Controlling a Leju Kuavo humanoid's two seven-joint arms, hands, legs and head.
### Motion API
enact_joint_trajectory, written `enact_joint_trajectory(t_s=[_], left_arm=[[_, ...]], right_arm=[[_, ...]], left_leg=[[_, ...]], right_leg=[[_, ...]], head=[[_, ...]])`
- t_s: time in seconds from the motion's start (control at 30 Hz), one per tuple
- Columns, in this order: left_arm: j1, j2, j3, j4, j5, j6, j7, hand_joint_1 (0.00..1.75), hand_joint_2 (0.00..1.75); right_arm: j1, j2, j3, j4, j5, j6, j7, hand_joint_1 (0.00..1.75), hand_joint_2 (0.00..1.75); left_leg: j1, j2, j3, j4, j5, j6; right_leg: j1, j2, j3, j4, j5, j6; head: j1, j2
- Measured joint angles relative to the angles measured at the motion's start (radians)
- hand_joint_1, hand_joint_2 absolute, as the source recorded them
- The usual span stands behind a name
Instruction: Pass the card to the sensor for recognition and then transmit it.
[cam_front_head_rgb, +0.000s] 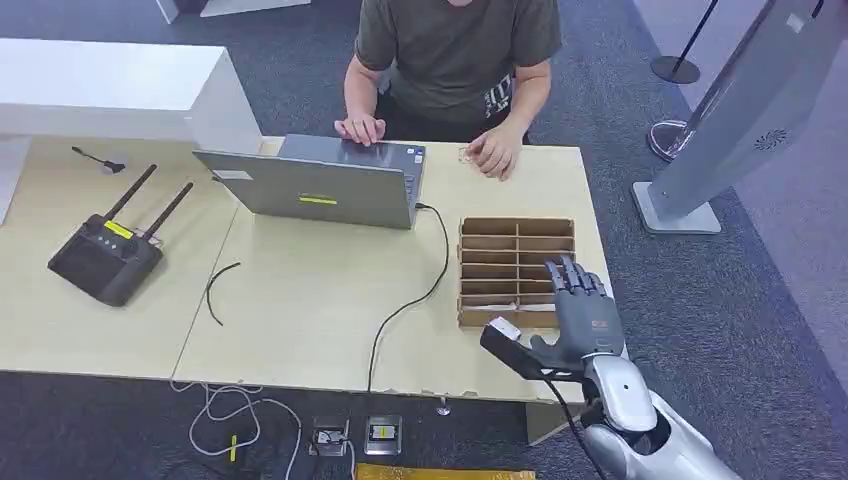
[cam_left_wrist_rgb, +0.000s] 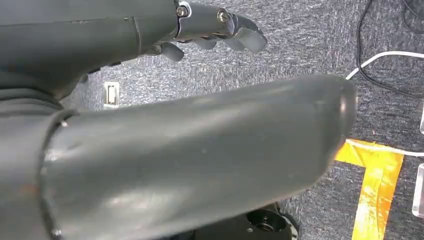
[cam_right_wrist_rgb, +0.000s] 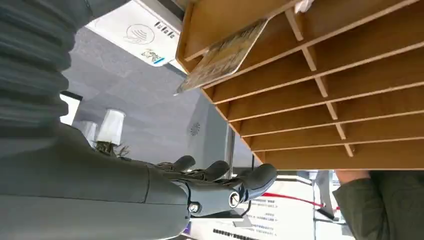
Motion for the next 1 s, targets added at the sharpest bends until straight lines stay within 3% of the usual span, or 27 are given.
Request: enact_joint_trajectory(t_s=[1.0], left_arm=[[0.0,0.0,0.0,0.0,0.01,0.008,0.006,0.0,0.0]], right_arm=[[-0.044,0.006,0.053,0.042,-0.026,-0.002,0.021,0.0,1.75]], left_leg=[[0.0,0.0,0.0,0.0,0.0,0.0]], right_leg=[[0.0,0.0,0.0,0.0,0.0,0.0]], head=[[0.0,0.0]])
